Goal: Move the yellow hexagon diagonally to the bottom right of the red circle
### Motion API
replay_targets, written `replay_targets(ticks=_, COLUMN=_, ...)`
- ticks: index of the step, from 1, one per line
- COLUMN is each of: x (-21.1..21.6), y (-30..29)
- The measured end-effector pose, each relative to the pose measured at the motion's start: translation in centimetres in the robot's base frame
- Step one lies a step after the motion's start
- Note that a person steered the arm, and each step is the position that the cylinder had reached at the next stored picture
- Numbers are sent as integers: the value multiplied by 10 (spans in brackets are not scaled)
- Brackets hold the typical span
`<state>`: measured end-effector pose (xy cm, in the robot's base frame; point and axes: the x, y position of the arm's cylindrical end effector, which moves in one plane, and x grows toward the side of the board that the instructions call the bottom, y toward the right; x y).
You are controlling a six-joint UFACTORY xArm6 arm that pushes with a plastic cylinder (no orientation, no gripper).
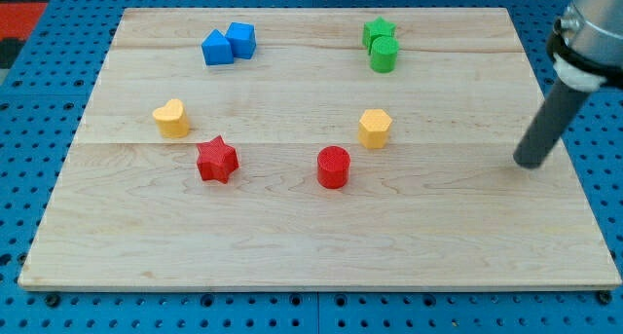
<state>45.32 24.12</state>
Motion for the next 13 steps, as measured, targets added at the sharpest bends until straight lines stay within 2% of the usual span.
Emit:
replay_targets(ticks=1, x=-66, y=-7)
replay_targets(ticks=3, x=-75, y=-9)
replay_targets(ticks=5, x=-79, y=12)
replay_targets(ticks=8, x=-69, y=3)
replay_targets(ticks=9, x=-40, y=4)
replay_targets(ticks=10, x=-48, y=-48)
replay_targets(ticks=11, x=-63, y=-69)
replay_targets(ticks=12, x=-79, y=-145)
replay_targets(ticks=13, x=-68, y=-177)
